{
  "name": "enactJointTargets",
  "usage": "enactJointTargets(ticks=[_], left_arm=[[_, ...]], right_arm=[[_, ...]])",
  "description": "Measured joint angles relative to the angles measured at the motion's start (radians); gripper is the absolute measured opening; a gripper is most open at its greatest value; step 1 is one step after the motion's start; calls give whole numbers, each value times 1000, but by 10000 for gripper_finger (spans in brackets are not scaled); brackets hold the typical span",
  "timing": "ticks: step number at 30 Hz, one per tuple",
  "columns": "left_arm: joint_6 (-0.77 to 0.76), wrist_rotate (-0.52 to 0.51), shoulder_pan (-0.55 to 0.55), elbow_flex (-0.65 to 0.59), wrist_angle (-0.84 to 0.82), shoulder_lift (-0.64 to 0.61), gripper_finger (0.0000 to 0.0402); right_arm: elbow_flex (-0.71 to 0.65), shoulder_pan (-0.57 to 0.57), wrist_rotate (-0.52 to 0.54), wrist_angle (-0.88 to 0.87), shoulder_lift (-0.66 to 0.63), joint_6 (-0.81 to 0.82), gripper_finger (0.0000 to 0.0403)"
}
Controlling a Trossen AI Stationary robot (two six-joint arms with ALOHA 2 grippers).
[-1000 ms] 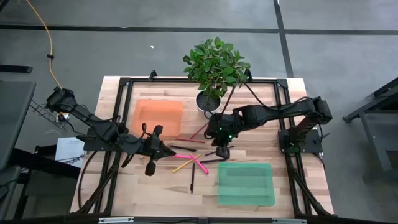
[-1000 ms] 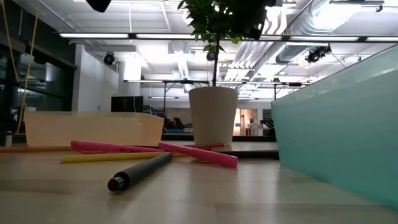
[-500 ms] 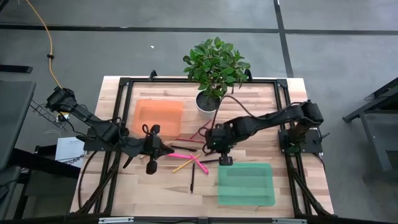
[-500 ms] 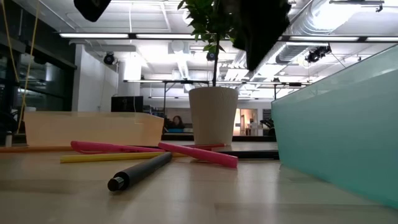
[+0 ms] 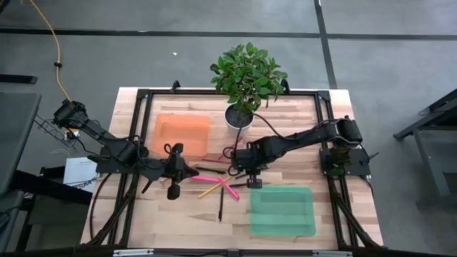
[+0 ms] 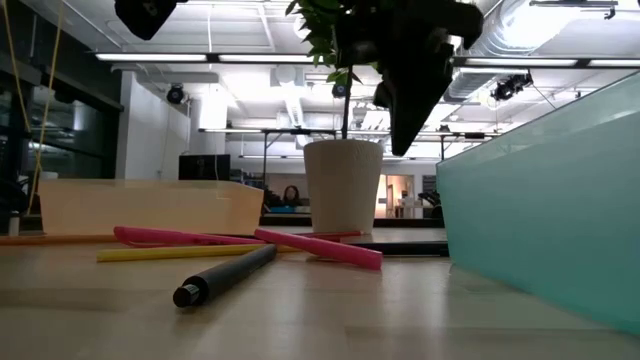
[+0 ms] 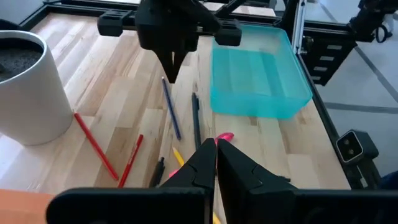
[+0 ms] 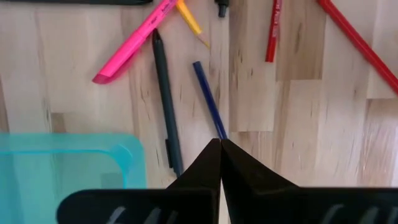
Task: Sort pens & pencils
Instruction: Put the blue colored pencil into the green bin
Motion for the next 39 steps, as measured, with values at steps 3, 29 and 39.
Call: enactJointTargets(ticks=[3,29,39], left_arm=[[12,1,0,0,-2,0,5],[14,27,0,0,-81,0,5],[22,28,0,0,-104,0,5]], right_arm=[[0,-2,-5,-1,0,-7,1],[-2,-7,40,28,77,-41,48],[-79,-13,-33,65,77,-4,49]])
